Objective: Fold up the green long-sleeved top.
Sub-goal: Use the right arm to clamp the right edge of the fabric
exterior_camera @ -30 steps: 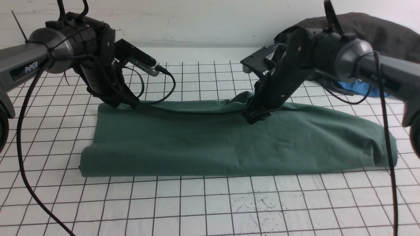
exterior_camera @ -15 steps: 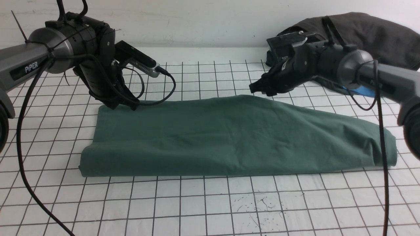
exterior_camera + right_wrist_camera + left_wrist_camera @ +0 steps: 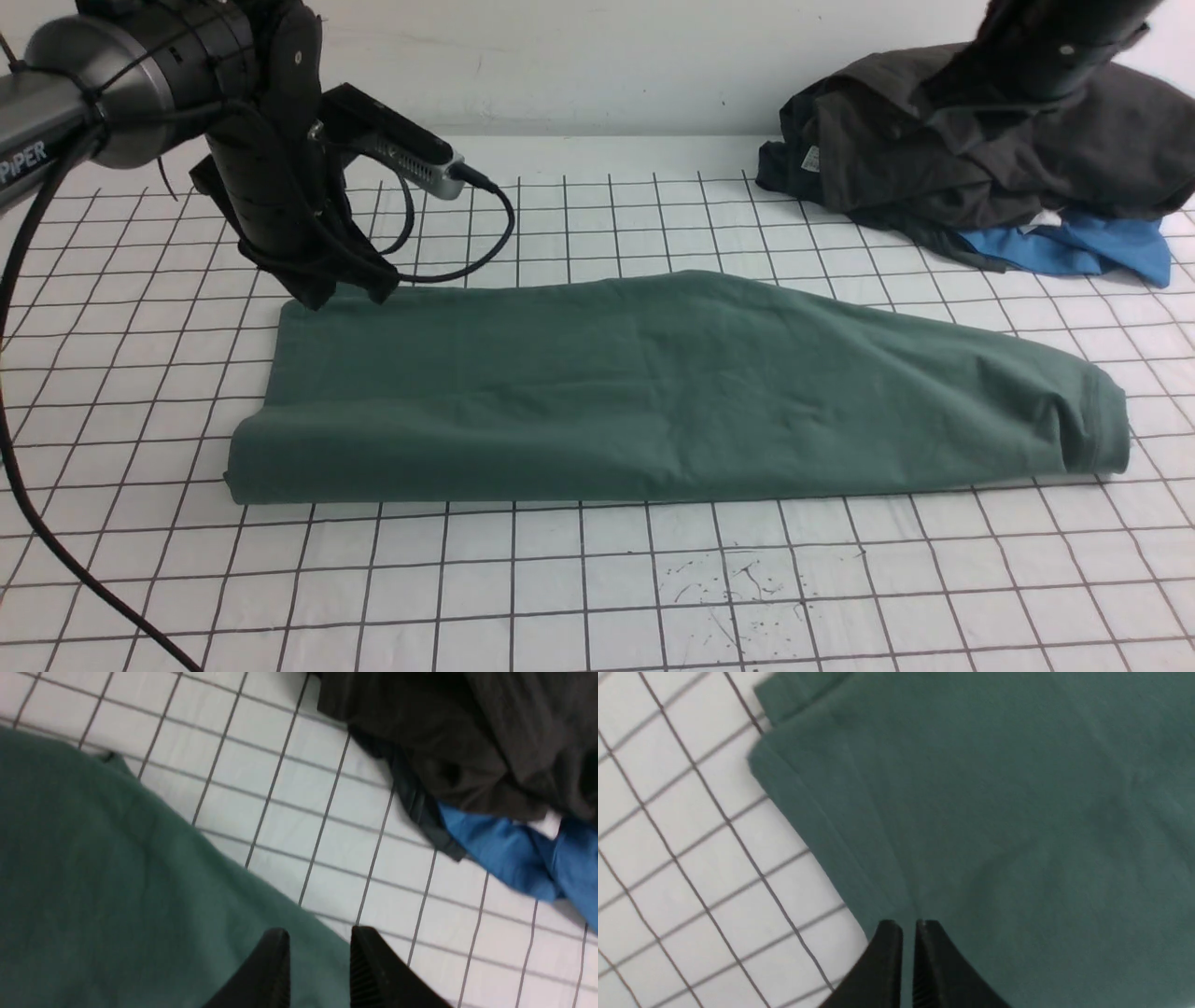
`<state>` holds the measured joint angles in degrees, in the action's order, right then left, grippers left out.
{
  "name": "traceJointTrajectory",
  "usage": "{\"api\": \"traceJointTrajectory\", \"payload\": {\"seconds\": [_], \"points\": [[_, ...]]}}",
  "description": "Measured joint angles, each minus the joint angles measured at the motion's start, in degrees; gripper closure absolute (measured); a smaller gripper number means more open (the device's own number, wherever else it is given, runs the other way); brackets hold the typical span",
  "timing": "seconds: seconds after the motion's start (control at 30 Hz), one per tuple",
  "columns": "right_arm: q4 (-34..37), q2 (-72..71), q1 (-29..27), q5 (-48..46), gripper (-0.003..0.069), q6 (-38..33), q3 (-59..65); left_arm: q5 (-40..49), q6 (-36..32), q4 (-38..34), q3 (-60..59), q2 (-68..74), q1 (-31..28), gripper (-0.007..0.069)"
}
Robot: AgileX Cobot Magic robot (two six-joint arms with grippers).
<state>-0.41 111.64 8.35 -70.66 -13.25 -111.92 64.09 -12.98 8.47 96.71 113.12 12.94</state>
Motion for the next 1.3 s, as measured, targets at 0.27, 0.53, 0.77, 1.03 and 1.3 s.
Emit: {"api": "traceJointTrajectory", "payload": {"seconds": [0.27, 0.53, 0.77, 1.03, 1.3], "points": [[3.55, -8.86, -5.53, 1.57, 0.047, -2.73, 28.17, -4.48, 1.2, -0.81, -18.77, -3.07, -0.14, 0.0599], [3.88, -2.95, -14.15, 12.67, 0.0302, 2.24, 34.55, -10.83, 1.99, -0.65, -26.39, -3.35, -0.75, 0.0599], [3.23, 3.01, -16.11, 19.82, 0.0073, 6.37, 34.55, -10.95, 3.13, -1.43, -26.54, -3.42, -2.5, 0.0599], [4.73, 4.69, -16.11, 21.69, 0.0095, 6.51, 34.05, -10.95, 3.39, -1.58, -26.54, -3.42, -2.5, 0.0599], [6.85, 4.8, -16.11, 22.17, 0.0386, 3.61, 33.99, -10.95, 3.5, -1.63, -26.54, -3.46, -2.5, 0.0599]]}}
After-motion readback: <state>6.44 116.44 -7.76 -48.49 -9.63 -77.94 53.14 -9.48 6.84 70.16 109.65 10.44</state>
